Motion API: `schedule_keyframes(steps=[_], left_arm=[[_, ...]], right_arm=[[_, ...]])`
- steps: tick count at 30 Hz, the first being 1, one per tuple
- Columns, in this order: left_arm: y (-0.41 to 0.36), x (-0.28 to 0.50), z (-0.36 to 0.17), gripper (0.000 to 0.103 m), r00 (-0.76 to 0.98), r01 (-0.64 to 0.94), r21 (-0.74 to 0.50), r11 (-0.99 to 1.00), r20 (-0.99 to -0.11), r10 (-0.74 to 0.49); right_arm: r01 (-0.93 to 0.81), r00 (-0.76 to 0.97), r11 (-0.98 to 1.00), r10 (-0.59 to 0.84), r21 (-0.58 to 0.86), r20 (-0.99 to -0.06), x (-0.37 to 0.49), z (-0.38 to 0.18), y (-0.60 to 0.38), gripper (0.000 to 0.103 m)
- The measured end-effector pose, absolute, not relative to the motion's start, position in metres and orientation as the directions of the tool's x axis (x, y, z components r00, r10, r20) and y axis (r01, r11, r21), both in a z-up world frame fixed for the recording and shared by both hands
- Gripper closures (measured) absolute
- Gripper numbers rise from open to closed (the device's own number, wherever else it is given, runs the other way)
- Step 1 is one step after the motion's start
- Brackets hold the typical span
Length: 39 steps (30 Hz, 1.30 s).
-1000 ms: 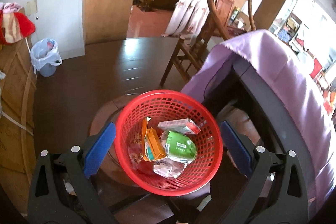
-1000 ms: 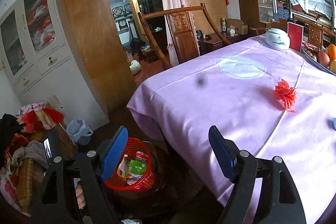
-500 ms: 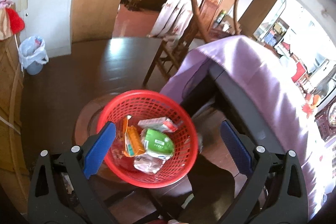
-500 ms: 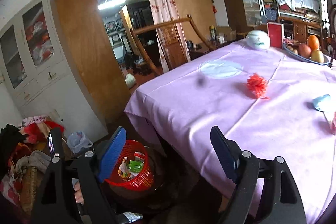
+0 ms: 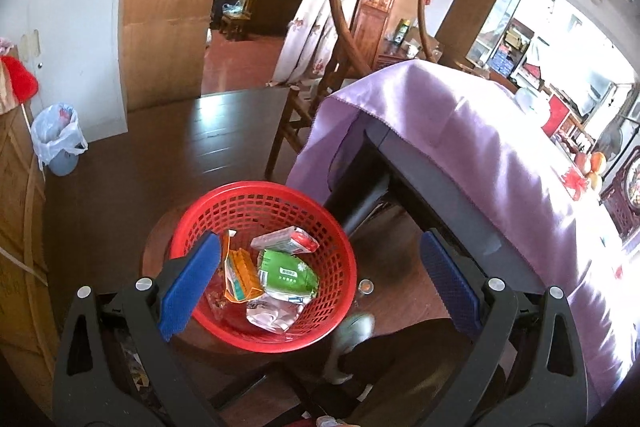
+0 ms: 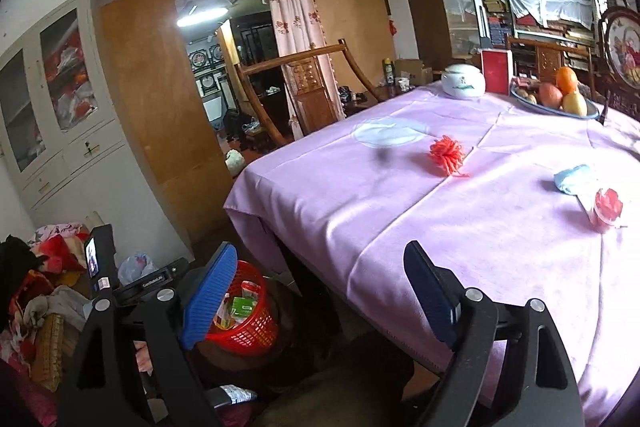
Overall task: Collect trash
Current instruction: 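Bring both grippers back over the table toward the remaining items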
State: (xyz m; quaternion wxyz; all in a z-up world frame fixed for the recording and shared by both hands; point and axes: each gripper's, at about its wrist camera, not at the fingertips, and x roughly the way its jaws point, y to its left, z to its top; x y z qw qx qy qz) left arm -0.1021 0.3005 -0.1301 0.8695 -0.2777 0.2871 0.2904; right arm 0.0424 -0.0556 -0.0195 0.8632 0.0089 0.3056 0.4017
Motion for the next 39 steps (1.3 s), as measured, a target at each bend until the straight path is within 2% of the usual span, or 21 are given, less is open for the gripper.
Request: schedule_keyframes(steps=[10,21,27,33,39], left_arm=[[0.306,-0.087,-0.155,0.007,0.615,-0.676,-0.277,0.683,-0.723,0.315],[0.293,-0.090,-0.142,0.007,0.640,-0.657,-0.276,0.701,-0.696,0.326],[0.287,-0.094,-0.133,0.007,0.665,-0.646,-0.285,0.709,-0.667,0.338],[0.263,-0.077,-0.131,0.007,0.697,-0.567,-0.270,0.778,-0.661,0.279],[0.208,-0.020,-0.113,0.007,0.714,-0.398,-0.161,0.903,-0.672,0.195]], right_arm=[[-0.672,0.445,0.677,0.693,0.300,-0.568,0.063,-0.039,-0.039,0.019],[-0.630,0.463,0.699,0.688,0.339,-0.559,0.057,-0.043,-0.075,0.015],[-0.639,0.481,0.707,0.674,0.303,-0.561,0.047,-0.045,-0.084,0.015],[-0.559,0.621,0.796,0.588,0.233,-0.519,0.056,-0.027,-0.128,0.015],[-0.371,0.706,0.900,0.434,0.230,-0.560,0.105,-0.017,-0.197,0.013]])
